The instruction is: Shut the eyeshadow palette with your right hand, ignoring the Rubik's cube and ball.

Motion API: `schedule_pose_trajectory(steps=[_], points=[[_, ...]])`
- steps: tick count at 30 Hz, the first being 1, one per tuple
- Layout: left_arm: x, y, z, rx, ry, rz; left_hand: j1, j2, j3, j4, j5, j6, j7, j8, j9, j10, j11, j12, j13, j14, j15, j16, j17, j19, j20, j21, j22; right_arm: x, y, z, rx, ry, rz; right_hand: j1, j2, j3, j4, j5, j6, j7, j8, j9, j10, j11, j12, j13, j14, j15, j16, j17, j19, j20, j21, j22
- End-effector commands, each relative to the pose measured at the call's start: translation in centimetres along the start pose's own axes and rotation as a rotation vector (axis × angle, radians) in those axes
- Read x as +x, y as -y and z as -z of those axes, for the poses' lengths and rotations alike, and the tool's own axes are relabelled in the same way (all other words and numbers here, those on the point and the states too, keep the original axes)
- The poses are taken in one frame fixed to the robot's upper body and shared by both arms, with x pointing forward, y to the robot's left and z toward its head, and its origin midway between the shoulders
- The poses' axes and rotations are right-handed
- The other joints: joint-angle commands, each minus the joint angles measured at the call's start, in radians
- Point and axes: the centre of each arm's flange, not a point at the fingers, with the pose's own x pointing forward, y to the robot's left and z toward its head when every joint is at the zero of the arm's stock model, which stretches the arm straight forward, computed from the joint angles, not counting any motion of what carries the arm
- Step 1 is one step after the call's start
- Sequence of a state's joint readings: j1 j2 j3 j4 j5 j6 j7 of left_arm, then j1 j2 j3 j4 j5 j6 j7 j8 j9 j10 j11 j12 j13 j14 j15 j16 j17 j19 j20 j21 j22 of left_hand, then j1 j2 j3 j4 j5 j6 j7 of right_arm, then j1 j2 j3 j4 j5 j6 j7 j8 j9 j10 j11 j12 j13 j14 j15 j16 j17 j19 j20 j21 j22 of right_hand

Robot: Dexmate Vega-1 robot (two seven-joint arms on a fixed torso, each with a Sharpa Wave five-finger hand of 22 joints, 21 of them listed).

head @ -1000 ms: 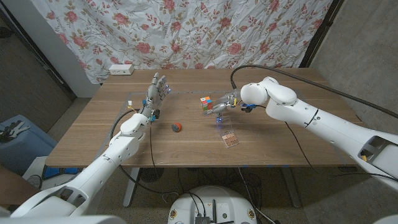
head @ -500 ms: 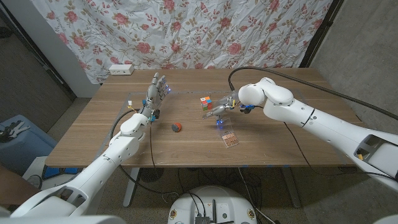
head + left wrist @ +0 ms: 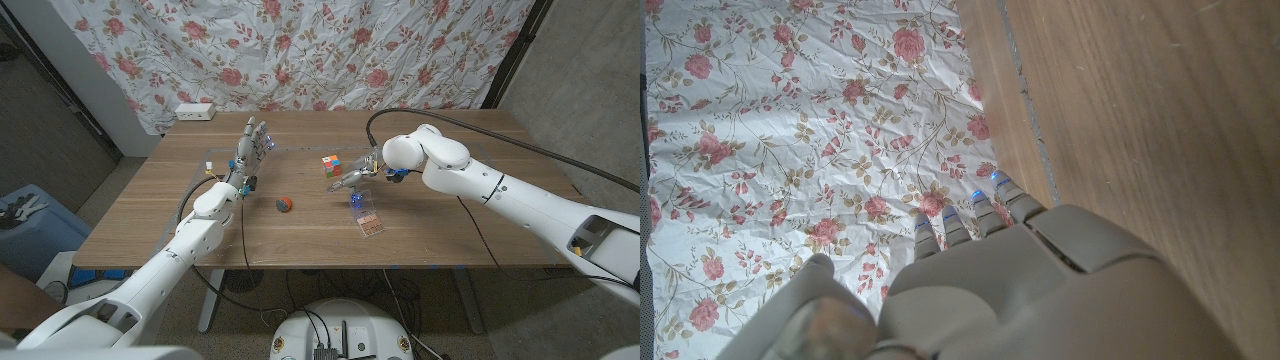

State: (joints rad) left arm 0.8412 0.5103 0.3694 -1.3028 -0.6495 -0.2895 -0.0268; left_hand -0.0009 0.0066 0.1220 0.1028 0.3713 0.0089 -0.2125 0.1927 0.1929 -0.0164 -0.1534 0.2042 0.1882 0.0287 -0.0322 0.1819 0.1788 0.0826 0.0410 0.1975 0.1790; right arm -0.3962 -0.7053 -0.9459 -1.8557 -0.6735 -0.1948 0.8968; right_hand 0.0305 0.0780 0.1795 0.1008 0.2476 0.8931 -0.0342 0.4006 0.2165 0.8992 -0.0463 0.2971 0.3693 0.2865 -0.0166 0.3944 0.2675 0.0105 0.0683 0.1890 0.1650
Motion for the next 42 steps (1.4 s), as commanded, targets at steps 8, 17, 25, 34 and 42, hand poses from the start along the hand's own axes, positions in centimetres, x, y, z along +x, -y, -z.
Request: schedule_pose_trajectory(steps=[8, 17, 25, 34, 42], points=[[0.0, 0.0, 0.0, 0.000, -0.001, 0.000, 0.006, 0.008, 0.010, -0.002, 0.004, -0.002, -0.007, 0.005, 0.004, 0.001, -0.007, 0.005, 0.004, 0.004, -0.025, 0.006, 0.005, 0.008, 0.001, 0.004, 0.004, -0.1, 0.2, 0.2, -0.022, -0.015, -0.024, -0.007, 0.015, -0.002, 0.006, -0.002, 0.027, 0.002, 0.024, 0.013, 0.040, -0.001, 0.017, 0.015, 0.033, -0.008, 0.018, 0.007, -0.005, 0.010, -0.001, 0.004], [0.0, 0.0, 0.0, 0.000, -0.001, 0.002, 0.006, 0.008, 0.010, -0.002, 0.004, -0.002, -0.007, 0.005, 0.004, 0.001, -0.008, 0.005, 0.004, 0.004, -0.024, 0.006, 0.005, 0.008, 0.001, 0.004, 0.004, -0.5, 0.5, 0.0, -0.027, -0.021, -0.025, -0.006, 0.014, -0.004, 0.007, -0.001, 0.043, 0.000, 0.037, 0.020, 0.059, -0.006, 0.026, 0.024, 0.039, -0.013, 0.022, 0.010, -0.005, 0.010, -0.001, 0.004], [0.0, 0.0, 0.0, 0.000, -0.001, 0.000, 0.006, 0.008, 0.010, -0.002, 0.004, -0.002, -0.007, 0.005, 0.004, 0.001, -0.006, 0.005, 0.004, 0.005, -0.023, 0.006, 0.005, 0.007, 0.001, 0.004, 0.004, -0.9, 0.6, 0.2, -0.025, -0.029, -0.017, -0.007, 0.013, -0.007, 0.008, 0.000, 0.056, 0.001, 0.044, 0.019, 0.073, -0.004, 0.032, 0.031, 0.049, -0.016, 0.028, 0.012, -0.002, 0.010, 0.000, 0.004], [0.0, 0.0, 0.0, 0.000, -0.001, 0.000, 0.006, 0.008, 0.010, -0.002, 0.004, -0.002, -0.007, 0.005, 0.004, 0.001, -0.009, 0.005, 0.004, 0.005, -0.023, 0.006, 0.005, 0.008, 0.001, 0.005, 0.004, -1.2, 0.9, 0.1, -0.027, -0.028, -0.003, -0.007, 0.010, -0.009, 0.009, 0.001, 0.057, 0.000, 0.045, 0.016, 0.076, -0.004, 0.033, 0.037, 0.051, -0.017, 0.030, 0.014, -0.001, 0.012, 0.000, 0.004], [0.0, 0.0, 0.0, 0.000, -0.001, 0.002, 0.006, 0.008, 0.010, -0.002, 0.004, -0.002, -0.007, 0.005, 0.004, 0.001, -0.008, 0.005, 0.004, 0.004, -0.024, 0.006, 0.005, 0.008, 0.001, 0.004, 0.004, -1.5, 1.1, 0.1, -0.024, -0.026, 0.001, -0.006, 0.010, -0.010, 0.009, 0.002, 0.061, 0.001, 0.047, 0.013, 0.079, -0.006, 0.035, 0.042, 0.056, -0.020, 0.032, 0.015, 0.005, 0.011, 0.002, 0.004]])
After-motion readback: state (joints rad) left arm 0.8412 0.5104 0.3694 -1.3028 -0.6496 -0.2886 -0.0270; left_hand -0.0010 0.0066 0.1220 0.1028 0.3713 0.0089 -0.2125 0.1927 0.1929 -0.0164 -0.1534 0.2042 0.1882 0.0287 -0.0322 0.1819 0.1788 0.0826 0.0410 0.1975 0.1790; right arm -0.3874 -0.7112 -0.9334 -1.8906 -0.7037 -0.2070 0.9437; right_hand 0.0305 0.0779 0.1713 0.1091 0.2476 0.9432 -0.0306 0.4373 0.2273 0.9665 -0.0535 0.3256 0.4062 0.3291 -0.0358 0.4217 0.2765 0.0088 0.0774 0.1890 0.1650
